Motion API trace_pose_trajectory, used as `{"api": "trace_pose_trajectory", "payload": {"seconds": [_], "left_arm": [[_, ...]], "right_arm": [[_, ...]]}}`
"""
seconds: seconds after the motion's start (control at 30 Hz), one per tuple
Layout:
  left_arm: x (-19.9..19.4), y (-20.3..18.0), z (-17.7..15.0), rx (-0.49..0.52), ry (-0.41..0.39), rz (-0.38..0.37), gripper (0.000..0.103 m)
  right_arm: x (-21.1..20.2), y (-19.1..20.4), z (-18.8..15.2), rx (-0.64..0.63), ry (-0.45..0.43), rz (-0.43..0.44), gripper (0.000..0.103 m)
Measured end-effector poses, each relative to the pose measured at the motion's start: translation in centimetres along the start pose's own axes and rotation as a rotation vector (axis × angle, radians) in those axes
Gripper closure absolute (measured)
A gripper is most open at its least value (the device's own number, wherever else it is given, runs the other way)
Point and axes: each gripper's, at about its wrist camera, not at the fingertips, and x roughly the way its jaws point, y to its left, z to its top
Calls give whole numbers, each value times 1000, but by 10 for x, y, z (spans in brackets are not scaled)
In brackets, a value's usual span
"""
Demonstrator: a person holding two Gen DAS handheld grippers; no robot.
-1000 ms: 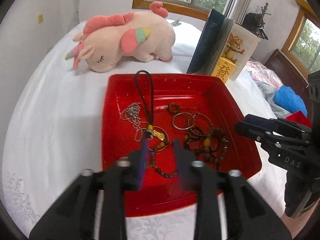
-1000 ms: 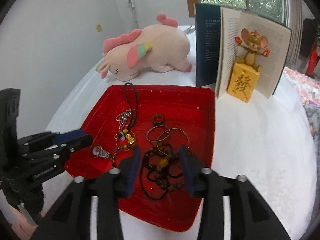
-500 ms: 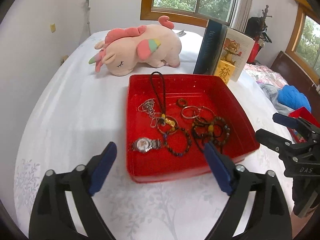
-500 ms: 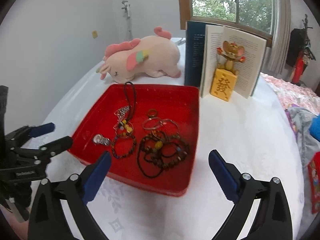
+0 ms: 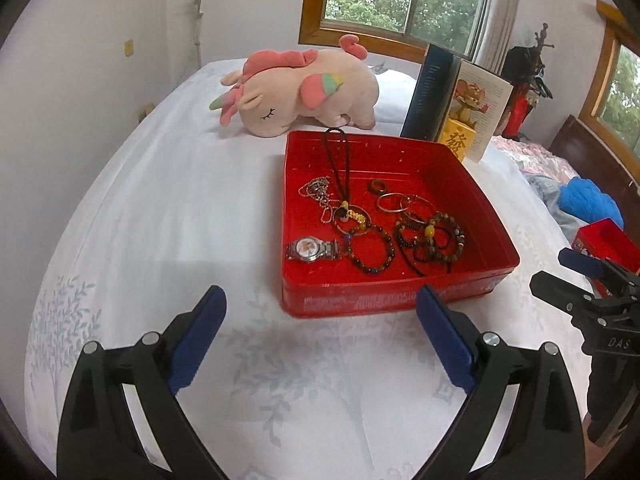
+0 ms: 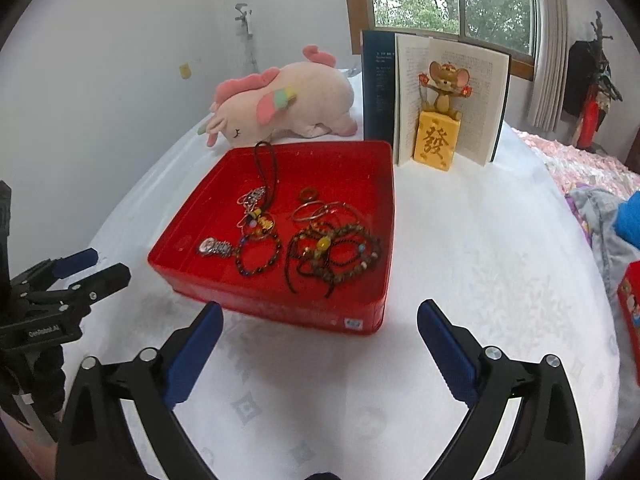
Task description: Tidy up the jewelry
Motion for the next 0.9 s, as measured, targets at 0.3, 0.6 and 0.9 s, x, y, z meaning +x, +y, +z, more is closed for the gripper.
{"api": "trace_pose_trajectory", "payload": {"seconds": [0.3,0.6,0.9], "left_arm": [[0,6,-11,-15,-9,19,8],[6,2,-14,1,-2,33,8],[18,4,-17,4,17,41,8]], "right_arm": [[7,-1,-12,16,10,-47,4],[14,-7,-15,53,21,-1,4],[21,-4,-16,39,33,-13,4]]}}
